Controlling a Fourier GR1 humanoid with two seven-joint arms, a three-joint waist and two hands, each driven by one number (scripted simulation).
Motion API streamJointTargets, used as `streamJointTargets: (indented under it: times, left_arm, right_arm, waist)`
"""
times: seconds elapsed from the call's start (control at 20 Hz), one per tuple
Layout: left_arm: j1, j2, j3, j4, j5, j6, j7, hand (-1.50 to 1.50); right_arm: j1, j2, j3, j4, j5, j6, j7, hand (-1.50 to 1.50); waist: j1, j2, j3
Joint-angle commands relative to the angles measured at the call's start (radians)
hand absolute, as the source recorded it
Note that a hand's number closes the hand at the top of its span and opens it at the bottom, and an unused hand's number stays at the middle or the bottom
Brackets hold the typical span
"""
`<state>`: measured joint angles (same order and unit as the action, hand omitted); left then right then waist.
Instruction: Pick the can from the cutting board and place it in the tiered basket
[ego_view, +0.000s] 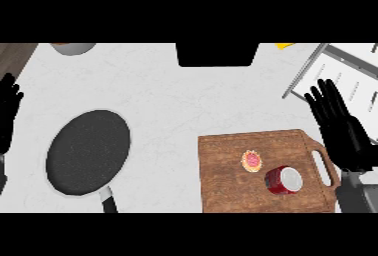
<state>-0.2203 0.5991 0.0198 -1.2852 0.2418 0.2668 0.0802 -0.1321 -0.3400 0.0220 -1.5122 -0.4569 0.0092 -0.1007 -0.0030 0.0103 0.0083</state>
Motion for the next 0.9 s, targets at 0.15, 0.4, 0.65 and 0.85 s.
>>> streamJointTargets:
  times: [0.15, 0.4, 0.65, 0.85]
  left_arm:
    - [0.002, -0.198, -0.174, -0.074, -0.012, -0.082, -0.105, 0.0]
    - [0.035, -0.307, -0.285, -0.068, 0.008, -0.177, -0.158, 0.0]
    - [0.07, -0.351, -0.293, 0.007, -0.031, -0.189, -0.25, 0.0]
    - [0.078, -0.317, -0.27, -0.054, -0.01, -0.205, -0.208, 0.0]
  right_arm:
    - [-0.045, 0.062, 0.217, -0.005, 0.173, -0.017, 0.051, -1.5]
    - [-0.038, 0.17, 0.385, 0.075, 0.328, -0.11, 0.085, -1.5]
    - [0.039, 0.161, 0.423, -0.081, 0.442, -0.159, -0.048, -1.5]
    - [-0.036, -0.027, 0.38, -0.268, 0.512, -0.114, 0.189, -1.5]
  waist:
    - [0.005, -0.008, -0.011]
    - [0.01, -0.006, -0.009]
    - [-0.008, -0.011, -0.009]
    - [-0.011, -0.017, -0.01]
